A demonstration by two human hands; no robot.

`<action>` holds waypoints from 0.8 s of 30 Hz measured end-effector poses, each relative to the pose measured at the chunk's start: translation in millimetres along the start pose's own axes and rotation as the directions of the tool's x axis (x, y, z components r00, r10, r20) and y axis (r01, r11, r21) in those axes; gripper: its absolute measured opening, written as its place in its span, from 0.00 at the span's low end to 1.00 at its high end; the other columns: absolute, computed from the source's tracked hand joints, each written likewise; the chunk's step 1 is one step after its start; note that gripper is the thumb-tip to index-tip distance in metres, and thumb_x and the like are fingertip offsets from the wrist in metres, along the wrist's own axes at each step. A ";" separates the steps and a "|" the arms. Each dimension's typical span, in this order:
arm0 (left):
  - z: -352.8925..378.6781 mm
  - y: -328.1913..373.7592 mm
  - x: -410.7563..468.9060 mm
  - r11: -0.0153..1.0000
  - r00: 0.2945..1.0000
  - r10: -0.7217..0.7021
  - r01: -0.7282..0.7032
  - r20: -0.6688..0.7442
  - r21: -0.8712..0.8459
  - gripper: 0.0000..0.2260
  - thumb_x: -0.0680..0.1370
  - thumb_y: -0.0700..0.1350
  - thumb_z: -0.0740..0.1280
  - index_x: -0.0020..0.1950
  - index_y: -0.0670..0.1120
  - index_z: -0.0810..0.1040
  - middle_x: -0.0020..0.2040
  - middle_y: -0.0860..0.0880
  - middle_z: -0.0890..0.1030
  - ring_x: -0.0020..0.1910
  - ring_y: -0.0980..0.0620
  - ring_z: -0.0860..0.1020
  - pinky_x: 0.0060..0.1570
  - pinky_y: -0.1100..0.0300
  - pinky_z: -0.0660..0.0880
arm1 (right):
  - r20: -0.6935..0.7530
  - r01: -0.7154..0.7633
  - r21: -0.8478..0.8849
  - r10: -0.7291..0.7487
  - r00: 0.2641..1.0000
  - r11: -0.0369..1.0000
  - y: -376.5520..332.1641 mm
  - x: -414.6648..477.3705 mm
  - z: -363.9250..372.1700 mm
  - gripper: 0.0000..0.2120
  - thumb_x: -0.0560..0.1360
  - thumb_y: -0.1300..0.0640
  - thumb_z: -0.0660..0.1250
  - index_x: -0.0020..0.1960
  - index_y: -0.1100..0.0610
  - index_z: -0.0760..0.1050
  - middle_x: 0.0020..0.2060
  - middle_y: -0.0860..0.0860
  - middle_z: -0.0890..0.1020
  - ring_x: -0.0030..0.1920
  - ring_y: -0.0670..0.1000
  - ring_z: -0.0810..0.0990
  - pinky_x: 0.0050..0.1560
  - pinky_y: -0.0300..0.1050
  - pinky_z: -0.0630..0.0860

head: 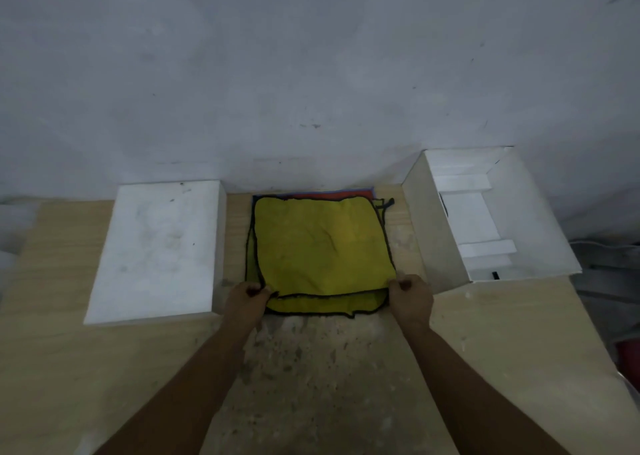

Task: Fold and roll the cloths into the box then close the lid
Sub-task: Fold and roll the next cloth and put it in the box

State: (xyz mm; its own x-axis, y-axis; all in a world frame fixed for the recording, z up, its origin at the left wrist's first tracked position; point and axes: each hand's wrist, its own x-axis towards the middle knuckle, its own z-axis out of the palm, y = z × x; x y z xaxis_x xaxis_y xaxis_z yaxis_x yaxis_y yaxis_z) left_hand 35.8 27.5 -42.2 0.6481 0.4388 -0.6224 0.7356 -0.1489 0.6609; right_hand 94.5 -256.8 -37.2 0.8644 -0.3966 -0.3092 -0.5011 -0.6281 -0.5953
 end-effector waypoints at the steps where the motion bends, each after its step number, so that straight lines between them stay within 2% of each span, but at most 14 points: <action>1: -0.8 0.2 -1.1 1.000 1.000 0.007 -0.007 0.001 -0.020 0.10 0.76 0.49 0.69 0.49 0.42 0.79 0.45 0.43 0.81 0.48 0.42 0.80 0.49 0.50 0.76 | 0.006 -0.026 0.031 0.025 1.000 0.999 -1.1 0.4 -1.9 0.11 0.76 0.57 0.64 0.52 0.64 0.78 0.43 0.61 0.80 0.48 0.63 0.79 0.44 0.46 0.69; 3: -3.0 1.5 -5.8 0.996 1.000 0.023 -0.022 0.006 -0.082 0.11 0.79 0.46 0.66 0.51 0.38 0.77 0.46 0.40 0.80 0.50 0.39 0.80 0.49 0.48 0.77 | 0.044 -0.037 0.135 0.032 0.999 0.990 -4.0 0.0 -6.4 0.07 0.75 0.58 0.64 0.50 0.60 0.77 0.42 0.58 0.79 0.48 0.63 0.79 0.44 0.49 0.72; 4: -4.7 3.5 -10.8 0.992 1.000 0.026 -0.025 0.007 -0.126 0.12 0.79 0.45 0.64 0.55 0.36 0.75 0.48 0.40 0.80 0.50 0.39 0.80 0.50 0.47 0.77 | 0.072 -0.044 0.225 0.028 0.997 0.973 -5.7 -2.0 -10.6 0.03 0.74 0.60 0.65 0.47 0.56 0.76 0.43 0.58 0.80 0.46 0.62 0.80 0.44 0.52 0.75; 5: -6.4 5.3 -17.0 0.988 1.000 0.030 -0.029 0.001 -0.150 0.13 0.80 0.44 0.63 0.58 0.35 0.73 0.51 0.39 0.79 0.50 0.40 0.80 0.50 0.48 0.78 | 0.103 -0.076 0.333 0.044 0.994 0.940 -7.8 -5.0 -15.4 0.04 0.73 0.61 0.66 0.45 0.53 0.74 0.44 0.59 0.80 0.44 0.61 0.80 0.43 0.53 0.76; 8: -12.7 5.2 -35.4 0.985 0.992 0.119 -0.124 -0.051 -0.119 0.10 0.80 0.43 0.63 0.56 0.37 0.72 0.50 0.42 0.79 0.46 0.47 0.79 0.40 0.61 0.77 | 0.261 -0.235 0.564 0.099 0.960 0.792 -12.5 -16.5 -33.1 0.05 0.74 0.65 0.64 0.45 0.56 0.74 0.41 0.57 0.78 0.37 0.56 0.75 0.35 0.49 0.73; 9: -15.2 4.8 -43.1 0.982 0.985 0.153 -0.160 -0.077 -0.104 0.08 0.80 0.42 0.63 0.55 0.39 0.72 0.48 0.45 0.78 0.43 0.51 0.78 0.38 0.64 0.76 | 0.308 -0.266 0.575 0.096 0.947 0.773 -12.0 -20.6 -38.6 0.05 0.75 0.66 0.64 0.46 0.57 0.75 0.39 0.56 0.78 0.35 0.53 0.74 0.33 0.47 0.71; 10: -17.2 3.5 -51.0 0.977 0.980 0.176 -0.186 -0.096 -0.100 0.07 0.80 0.42 0.63 0.56 0.41 0.70 0.48 0.46 0.77 0.42 0.53 0.77 0.40 0.62 0.77 | 0.349 -0.290 0.582 0.089 0.933 0.760 -9.9 -24.4 -43.7 0.05 0.75 0.65 0.64 0.46 0.58 0.77 0.37 0.55 0.78 0.34 0.52 0.73 0.31 0.45 0.69; 12: -19.8 -6.2 -62.0 0.975 0.978 0.186 -0.196 -0.099 -0.105 0.11 0.80 0.42 0.63 0.61 0.41 0.69 0.52 0.45 0.77 0.46 0.47 0.78 0.49 0.50 0.78 | 0.414 -0.342 0.580 0.094 0.905 0.740 -0.1 -33.1 -50.6 0.06 0.75 0.65 0.64 0.46 0.58 0.78 0.38 0.55 0.79 0.35 0.51 0.74 0.32 0.43 0.68; 13: -21.0 -11.8 -67.0 0.978 0.980 0.181 -0.189 -0.089 -0.091 0.13 0.79 0.43 0.64 0.62 0.41 0.70 0.53 0.44 0.78 0.48 0.44 0.79 0.49 0.48 0.78 | 0.433 -0.363 0.581 0.100 0.896 0.728 6.2 -38.1 -52.7 0.06 0.76 0.66 0.63 0.47 0.59 0.78 0.40 0.55 0.79 0.37 0.52 0.74 0.32 0.43 0.69; 15: -21.9 -20.4 -77.0 0.984 0.984 0.165 -0.169 -0.069 -0.058 0.13 0.77 0.44 0.68 0.59 0.42 0.73 0.52 0.43 0.79 0.46 0.43 0.80 0.46 0.49 0.78 | 0.462 -0.406 0.571 0.130 0.878 0.714 18.7 -45.9 -54.9 0.07 0.77 0.66 0.62 0.47 0.60 0.78 0.42 0.58 0.78 0.39 0.54 0.73 0.34 0.44 0.70; 17: -21.5 -29.3 -83.4 0.988 0.983 0.155 -0.155 -0.100 0.002 0.13 0.75 0.46 0.71 0.57 0.42 0.75 0.50 0.44 0.80 0.47 0.43 0.80 0.47 0.51 0.77 | 0.485 -0.440 0.565 0.150 0.861 0.698 28.5 -52.3 -56.4 0.07 0.76 0.67 0.62 0.50 0.62 0.79 0.42 0.59 0.77 0.38 0.54 0.73 0.33 0.44 0.72; 20: -21.1 -37.7 -89.1 0.947 0.953 0.238 -0.185 -0.187 0.264 0.10 0.76 0.46 0.69 0.52 0.40 0.81 0.49 0.40 0.83 0.51 0.40 0.80 0.50 0.53 0.74 | 0.510 -0.477 0.560 0.172 0.843 0.677 36.1 -62.8 -59.7 0.08 0.77 0.67 0.61 0.52 0.64 0.78 0.41 0.57 0.77 0.37 0.53 0.74 0.32 0.43 0.74; 24: -17.9 -41.1 -93.7 0.899 0.911 0.349 -0.259 -0.221 0.352 0.10 0.78 0.42 0.66 0.48 0.37 0.84 0.44 0.36 0.84 0.45 0.37 0.81 0.45 0.52 0.75 | 0.525 -0.483 0.589 0.148 0.838 0.648 36.9 -73.8 -61.2 0.08 0.77 0.68 0.61 0.53 0.65 0.77 0.41 0.57 0.77 0.37 0.53 0.74 0.33 0.44 0.74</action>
State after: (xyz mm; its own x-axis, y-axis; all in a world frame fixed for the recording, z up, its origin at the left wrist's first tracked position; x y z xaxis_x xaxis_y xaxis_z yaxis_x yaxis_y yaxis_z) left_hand -58.7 8.3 -3.5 0.8031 0.5437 -0.2438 0.5633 -0.5595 0.6080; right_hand 9.6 -291.6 9.1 0.6723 -0.0742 -0.7366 -0.7176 0.1793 -0.6730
